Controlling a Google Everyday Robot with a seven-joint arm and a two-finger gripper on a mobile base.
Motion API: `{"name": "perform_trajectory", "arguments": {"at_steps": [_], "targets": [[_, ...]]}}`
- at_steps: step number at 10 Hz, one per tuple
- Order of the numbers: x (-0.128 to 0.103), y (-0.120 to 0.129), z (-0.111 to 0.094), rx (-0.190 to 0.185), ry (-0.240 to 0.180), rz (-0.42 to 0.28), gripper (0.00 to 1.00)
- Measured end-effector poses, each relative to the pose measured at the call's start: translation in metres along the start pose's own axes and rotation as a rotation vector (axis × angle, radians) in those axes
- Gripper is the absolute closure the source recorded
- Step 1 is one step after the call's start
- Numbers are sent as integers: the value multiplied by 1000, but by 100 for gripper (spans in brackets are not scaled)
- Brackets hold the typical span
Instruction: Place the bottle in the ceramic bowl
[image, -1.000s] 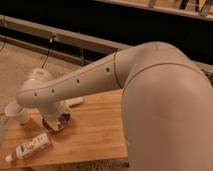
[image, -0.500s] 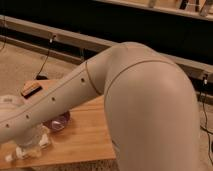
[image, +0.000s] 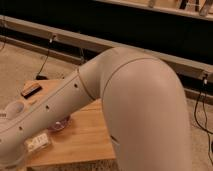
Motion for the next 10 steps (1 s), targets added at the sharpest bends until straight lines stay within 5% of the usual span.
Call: {"name": "perform_trajectory", "arguments": {"at_steps": [3,10], "targets": [[-16,-18,10,14,-49,-70,35],[-65,-70,62,104,-23,-91,35]]}}
